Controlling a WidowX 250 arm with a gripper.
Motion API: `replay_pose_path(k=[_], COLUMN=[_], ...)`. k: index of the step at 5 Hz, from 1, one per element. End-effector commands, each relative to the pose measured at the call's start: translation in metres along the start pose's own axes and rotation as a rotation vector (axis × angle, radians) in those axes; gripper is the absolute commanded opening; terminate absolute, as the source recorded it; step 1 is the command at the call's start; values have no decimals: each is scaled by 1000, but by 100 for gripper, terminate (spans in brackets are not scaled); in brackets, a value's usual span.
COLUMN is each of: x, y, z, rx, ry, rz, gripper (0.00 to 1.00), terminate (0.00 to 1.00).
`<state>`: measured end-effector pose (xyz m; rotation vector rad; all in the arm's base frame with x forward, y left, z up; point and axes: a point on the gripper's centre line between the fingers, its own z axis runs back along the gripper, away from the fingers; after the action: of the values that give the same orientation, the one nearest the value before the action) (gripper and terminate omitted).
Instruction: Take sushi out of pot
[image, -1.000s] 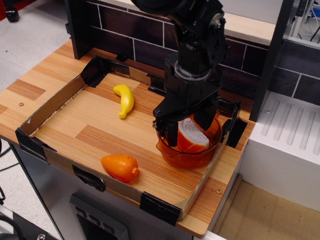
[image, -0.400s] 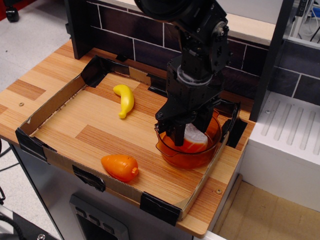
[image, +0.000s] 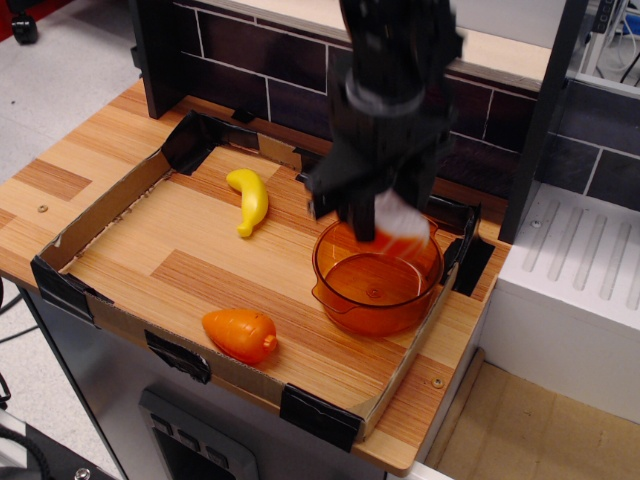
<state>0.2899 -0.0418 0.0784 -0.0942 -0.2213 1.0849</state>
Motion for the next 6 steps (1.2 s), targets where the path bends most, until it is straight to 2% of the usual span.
replay_pose_path(k=[1, 2, 3, 4, 5, 6], x=[39, 65, 100, 125, 150, 165], y=[16, 39, 57, 66, 72, 73], z=[75, 80, 70, 51, 12, -19], rx=[-48, 8, 54, 123, 195, 231], ry=[-32, -107, -125, -96, -125, -114], rz=[-40, -215, -340, -438, -566, -566], gripper=[0, 0, 0, 0, 0, 0], terminate=[0, 0, 0, 0, 0, 0])
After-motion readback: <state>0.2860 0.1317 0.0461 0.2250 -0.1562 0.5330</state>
